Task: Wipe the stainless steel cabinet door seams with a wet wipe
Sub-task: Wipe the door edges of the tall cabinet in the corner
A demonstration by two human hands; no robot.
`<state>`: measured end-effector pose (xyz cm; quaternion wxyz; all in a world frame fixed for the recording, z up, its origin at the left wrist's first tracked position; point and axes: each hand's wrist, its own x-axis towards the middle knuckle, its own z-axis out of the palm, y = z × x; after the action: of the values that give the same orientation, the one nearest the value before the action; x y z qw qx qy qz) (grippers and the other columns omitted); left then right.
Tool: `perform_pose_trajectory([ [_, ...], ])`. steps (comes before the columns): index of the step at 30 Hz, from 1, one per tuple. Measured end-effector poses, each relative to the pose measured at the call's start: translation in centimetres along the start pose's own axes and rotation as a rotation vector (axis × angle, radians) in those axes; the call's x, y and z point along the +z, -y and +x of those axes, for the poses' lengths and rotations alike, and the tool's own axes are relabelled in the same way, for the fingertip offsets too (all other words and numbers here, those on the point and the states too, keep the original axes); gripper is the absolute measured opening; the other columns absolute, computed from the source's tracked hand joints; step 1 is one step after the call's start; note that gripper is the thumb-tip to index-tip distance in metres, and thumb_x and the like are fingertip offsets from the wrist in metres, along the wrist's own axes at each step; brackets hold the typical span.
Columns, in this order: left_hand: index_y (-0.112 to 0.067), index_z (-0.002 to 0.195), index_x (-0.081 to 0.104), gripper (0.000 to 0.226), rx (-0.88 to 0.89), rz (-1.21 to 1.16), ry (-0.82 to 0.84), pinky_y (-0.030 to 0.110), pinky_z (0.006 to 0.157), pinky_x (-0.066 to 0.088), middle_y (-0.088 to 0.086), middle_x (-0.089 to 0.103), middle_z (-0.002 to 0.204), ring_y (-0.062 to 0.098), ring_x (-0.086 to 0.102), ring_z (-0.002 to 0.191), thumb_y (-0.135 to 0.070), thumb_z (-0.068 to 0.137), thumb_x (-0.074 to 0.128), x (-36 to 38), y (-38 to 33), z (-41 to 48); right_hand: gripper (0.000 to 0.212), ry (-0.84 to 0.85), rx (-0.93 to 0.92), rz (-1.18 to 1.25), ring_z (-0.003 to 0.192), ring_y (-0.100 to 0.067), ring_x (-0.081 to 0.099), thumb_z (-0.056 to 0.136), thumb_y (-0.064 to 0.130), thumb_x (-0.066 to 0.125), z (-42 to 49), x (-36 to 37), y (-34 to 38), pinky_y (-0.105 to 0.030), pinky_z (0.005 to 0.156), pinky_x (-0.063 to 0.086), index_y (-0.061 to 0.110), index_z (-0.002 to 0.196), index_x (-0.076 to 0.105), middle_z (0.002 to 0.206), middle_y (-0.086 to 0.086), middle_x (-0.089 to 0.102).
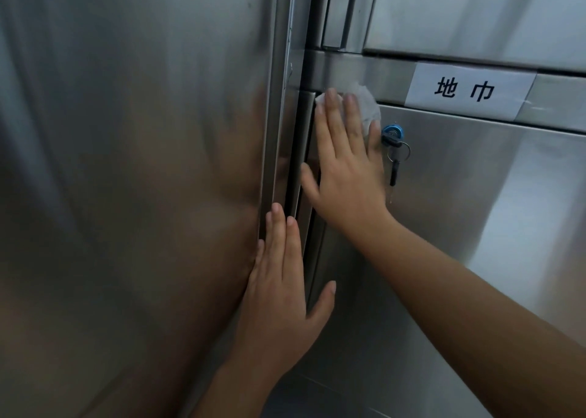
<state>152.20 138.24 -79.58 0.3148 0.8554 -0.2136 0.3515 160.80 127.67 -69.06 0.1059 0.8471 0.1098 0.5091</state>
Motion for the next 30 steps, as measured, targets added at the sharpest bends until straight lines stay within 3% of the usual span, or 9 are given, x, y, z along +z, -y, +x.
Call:
perform_pose_trajectory([
  [3, -0.011, 0.141, -0.005, 0.077, -0.006, -0.003, 0.001, 0.038, 0.112, 0.0, 0.006, -0.01, 0.152, 0.015, -0.008, 0.142, -0.048, 0.085, 0.032, -0.1, 0.0, -0.1, 0.073, 0.049, -0.029, -0.029, 0.144, -0.028, 0.004, 0.09, 0.039, 0.041, -2.1, 0.5, 0.2, -0.044, 0.113, -0.006, 0.005, 0.148, 0.013, 0.156, -0.012, 0.01],
  [9, -0.01, 0.141, -0.004, 0.079, -0.004, -0.014, 0.002, 0.028, 0.114, -0.007, 0.004, -0.012, 0.152, 0.013, -0.011, 0.141, -0.05, 0.085, 0.033, 0.0, 0.0, -0.1, 0.071, 0.037, -0.134, -0.061, 0.138, -0.03, 0.016, 0.083, 0.035, 0.059, -6.7, 1.6, 0.0, -0.05, 0.109, 0.013, 0.005, 0.142, 0.034, 0.15, -0.014, 0.028],
  [12, -0.014, 0.141, -0.01, 0.078, -0.005, -0.006, 0.015, 0.03, 0.111, -0.008, 0.002, -0.018, 0.151, 0.011, -0.015, 0.141, -0.052, 0.084, 0.03, 0.1, 0.0, -0.2, 0.07, 0.015, -0.119, -0.059, 0.138, -0.03, 0.018, 0.081, 0.033, 0.062, -7.2, 1.8, -0.1, -0.051, 0.109, 0.014, 0.007, 0.141, 0.038, 0.149, -0.016, 0.021],
  [16, -0.014, 0.141, -0.013, 0.08, -0.01, 0.007, 0.03, 0.022, 0.11, -0.014, 0.0, -0.024, 0.15, 0.01, -0.021, 0.139, -0.055, 0.084, 0.026, 0.2, -0.1, -0.2, 0.07, 0.027, -0.067, -0.056, 0.138, -0.031, 0.016, 0.08, 0.034, 0.064, -7.7, 1.7, -0.1, -0.054, 0.108, 0.012, 0.009, 0.141, 0.039, 0.148, -0.018, 0.019],
  [19, -0.012, 0.142, -0.012, 0.081, -0.002, 0.034, 0.03, 0.027, 0.111, -0.011, 0.004, -0.02, 0.152, 0.012, -0.019, 0.14, -0.054, 0.084, 0.027, 0.4, -0.2, -0.3, 0.07, 0.046, -0.043, -0.096, 0.138, -0.03, 0.017, 0.081, 0.036, 0.062, -8.3, 1.6, -0.2, -0.056, 0.107, 0.013, 0.007, 0.14, 0.039, 0.148, -0.018, 0.022],
  [24, 0.001, 0.144, 0.011, 0.079, 0.038, 0.054, -0.037, 0.043, 0.113, 0.006, 0.016, 0.001, 0.153, 0.023, -0.002, 0.142, -0.044, 0.086, 0.038, 1.2, -0.7, -0.3, 0.069, 0.075, -0.043, -0.067, 0.138, -0.027, 0.02, 0.083, 0.033, 0.056, -9.1, 1.1, -0.2, -0.056, 0.107, 0.018, 0.003, 0.141, 0.034, 0.149, -0.015, 0.027],
  [30, 0.001, 0.143, 0.016, 0.072, 0.098, 0.011, -0.122, 0.031, 0.115, 0.0, 0.016, 0.008, 0.153, 0.024, 0.003, 0.143, -0.037, 0.088, 0.042, 2.1, -1.6, -0.1, 0.06, 0.09, -0.064, 0.011, 0.139, -0.031, 0.024, 0.09, 0.035, 0.038, -11.0, -0.3, -1.9, -0.053, 0.11, 0.013, 0.003, 0.141, 0.036, 0.15, -0.015, 0.028],
])
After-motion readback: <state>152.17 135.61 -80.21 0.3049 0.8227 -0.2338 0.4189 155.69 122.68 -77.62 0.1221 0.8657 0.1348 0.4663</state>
